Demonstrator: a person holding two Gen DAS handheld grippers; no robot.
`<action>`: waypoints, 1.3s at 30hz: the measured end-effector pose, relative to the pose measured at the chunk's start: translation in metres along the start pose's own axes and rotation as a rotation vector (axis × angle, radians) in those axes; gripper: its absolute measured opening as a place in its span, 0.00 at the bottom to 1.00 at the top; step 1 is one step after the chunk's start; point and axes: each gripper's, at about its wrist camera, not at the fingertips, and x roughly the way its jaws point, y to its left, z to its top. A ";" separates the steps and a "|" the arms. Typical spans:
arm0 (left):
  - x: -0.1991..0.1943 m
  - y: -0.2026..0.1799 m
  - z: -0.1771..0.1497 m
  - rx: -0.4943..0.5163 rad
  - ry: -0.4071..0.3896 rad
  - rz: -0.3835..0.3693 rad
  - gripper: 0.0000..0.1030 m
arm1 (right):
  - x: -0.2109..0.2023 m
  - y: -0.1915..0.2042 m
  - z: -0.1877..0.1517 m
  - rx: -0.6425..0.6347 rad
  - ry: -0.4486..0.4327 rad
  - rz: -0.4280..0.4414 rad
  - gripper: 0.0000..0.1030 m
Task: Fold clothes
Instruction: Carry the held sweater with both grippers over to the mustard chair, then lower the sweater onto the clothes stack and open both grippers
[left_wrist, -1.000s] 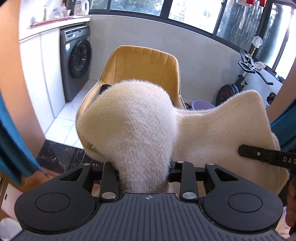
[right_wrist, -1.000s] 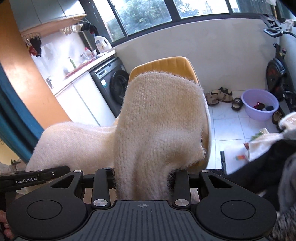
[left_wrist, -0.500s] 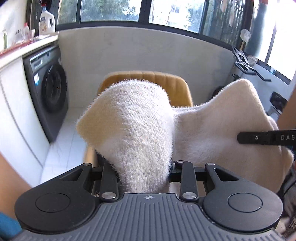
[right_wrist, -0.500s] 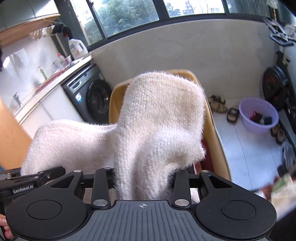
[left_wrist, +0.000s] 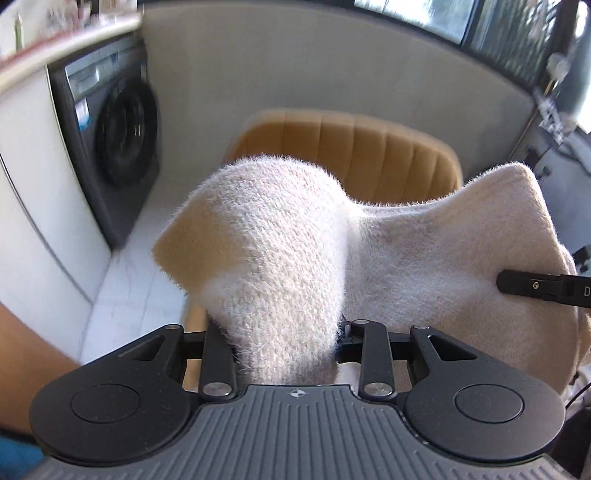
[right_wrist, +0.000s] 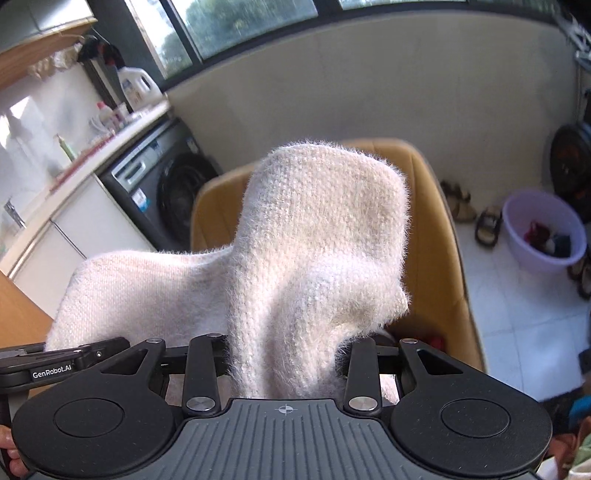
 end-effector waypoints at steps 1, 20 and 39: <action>0.015 0.002 -0.004 -0.014 0.034 0.005 0.33 | 0.012 -0.008 -0.004 0.012 0.030 -0.004 0.31; 0.168 0.017 -0.030 0.000 0.334 0.085 0.35 | 0.143 -0.086 -0.077 0.144 0.321 -0.139 0.34; 0.064 0.057 -0.074 -0.015 0.176 0.085 0.70 | 0.038 -0.142 -0.149 0.332 0.176 -0.206 0.54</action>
